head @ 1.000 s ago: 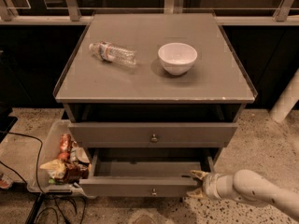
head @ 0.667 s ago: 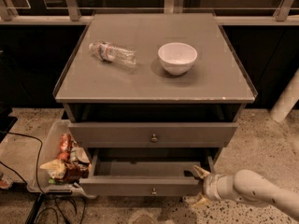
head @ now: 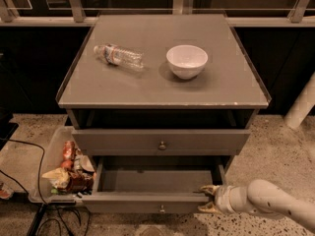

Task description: Open middle drawer

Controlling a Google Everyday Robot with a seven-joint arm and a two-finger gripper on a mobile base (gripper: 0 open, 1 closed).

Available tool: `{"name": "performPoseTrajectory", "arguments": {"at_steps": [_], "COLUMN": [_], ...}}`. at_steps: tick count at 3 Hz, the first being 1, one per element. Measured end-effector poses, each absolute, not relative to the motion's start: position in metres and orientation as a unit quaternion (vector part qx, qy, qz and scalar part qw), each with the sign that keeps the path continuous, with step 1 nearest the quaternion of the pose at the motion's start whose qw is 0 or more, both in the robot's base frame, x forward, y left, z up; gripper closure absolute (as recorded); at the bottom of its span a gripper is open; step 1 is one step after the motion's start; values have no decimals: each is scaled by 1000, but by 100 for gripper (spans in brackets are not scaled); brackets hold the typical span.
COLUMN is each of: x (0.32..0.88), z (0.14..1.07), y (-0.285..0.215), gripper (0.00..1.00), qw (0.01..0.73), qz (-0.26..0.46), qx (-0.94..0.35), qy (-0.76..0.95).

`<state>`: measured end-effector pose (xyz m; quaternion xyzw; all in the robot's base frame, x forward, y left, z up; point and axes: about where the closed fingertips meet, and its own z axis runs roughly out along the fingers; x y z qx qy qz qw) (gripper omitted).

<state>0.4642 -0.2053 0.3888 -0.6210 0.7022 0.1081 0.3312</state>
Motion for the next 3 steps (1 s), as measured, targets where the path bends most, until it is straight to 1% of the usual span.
{"name": "performPoseTrajectory", "arguments": {"at_steps": [1, 2, 3], "x": [464, 450, 448], "z": [393, 392, 393], "y": [-205, -210, -208], "gripper": [83, 100, 100], "qw": [331, 332, 332], "qz": [108, 113, 114], "qx": [-621, -624, -624], "qy": [702, 699, 698]}}
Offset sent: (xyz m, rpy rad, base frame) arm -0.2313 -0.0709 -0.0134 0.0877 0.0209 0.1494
